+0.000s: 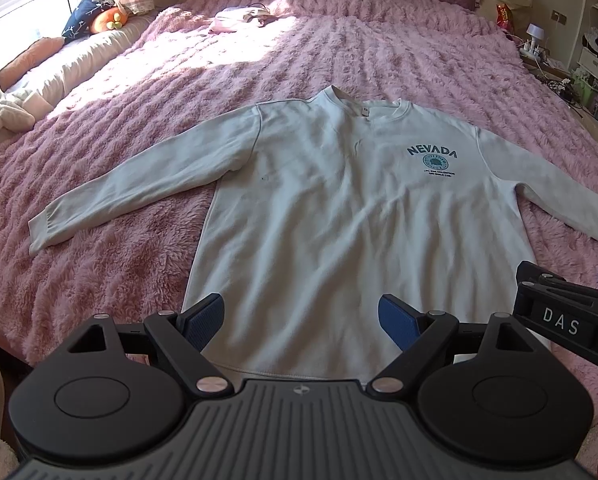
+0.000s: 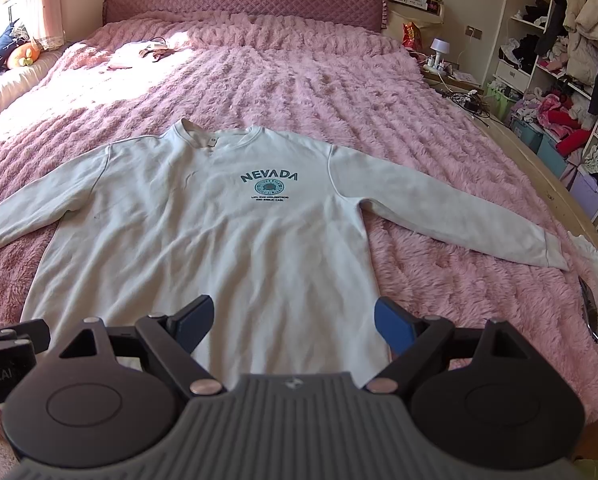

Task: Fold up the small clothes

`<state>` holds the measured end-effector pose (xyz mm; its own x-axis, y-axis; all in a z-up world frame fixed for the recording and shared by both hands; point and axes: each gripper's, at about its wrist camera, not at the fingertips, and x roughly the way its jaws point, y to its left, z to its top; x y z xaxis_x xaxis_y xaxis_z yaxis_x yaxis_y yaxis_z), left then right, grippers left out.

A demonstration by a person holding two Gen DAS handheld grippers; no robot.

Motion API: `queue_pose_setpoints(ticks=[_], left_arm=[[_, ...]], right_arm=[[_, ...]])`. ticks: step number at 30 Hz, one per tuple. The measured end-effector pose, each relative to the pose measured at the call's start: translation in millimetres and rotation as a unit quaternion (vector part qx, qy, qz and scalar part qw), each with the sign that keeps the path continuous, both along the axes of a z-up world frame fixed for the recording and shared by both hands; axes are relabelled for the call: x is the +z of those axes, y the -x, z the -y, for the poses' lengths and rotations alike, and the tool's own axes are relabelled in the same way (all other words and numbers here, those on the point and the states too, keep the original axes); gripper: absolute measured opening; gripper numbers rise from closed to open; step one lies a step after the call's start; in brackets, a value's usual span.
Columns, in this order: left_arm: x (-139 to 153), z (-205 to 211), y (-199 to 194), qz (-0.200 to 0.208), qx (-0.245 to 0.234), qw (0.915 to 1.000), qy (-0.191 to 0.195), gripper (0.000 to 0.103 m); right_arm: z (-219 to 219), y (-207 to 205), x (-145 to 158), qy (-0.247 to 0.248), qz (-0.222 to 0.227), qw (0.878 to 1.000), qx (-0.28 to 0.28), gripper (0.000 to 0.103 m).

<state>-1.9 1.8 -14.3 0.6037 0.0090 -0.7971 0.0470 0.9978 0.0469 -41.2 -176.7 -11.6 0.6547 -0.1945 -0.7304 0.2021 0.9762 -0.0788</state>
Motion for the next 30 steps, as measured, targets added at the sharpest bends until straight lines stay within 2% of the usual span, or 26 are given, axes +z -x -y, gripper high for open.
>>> queue_pose_setpoints(ticks=[30], left_arm=[[-2.8,3.3,-4.4,-0.013,-0.001,0.9999,-0.003,0.101]], right_arm=[[-5.4,-3.9,-2.3,0.002,-0.010,1.000,0.002,0.083]])
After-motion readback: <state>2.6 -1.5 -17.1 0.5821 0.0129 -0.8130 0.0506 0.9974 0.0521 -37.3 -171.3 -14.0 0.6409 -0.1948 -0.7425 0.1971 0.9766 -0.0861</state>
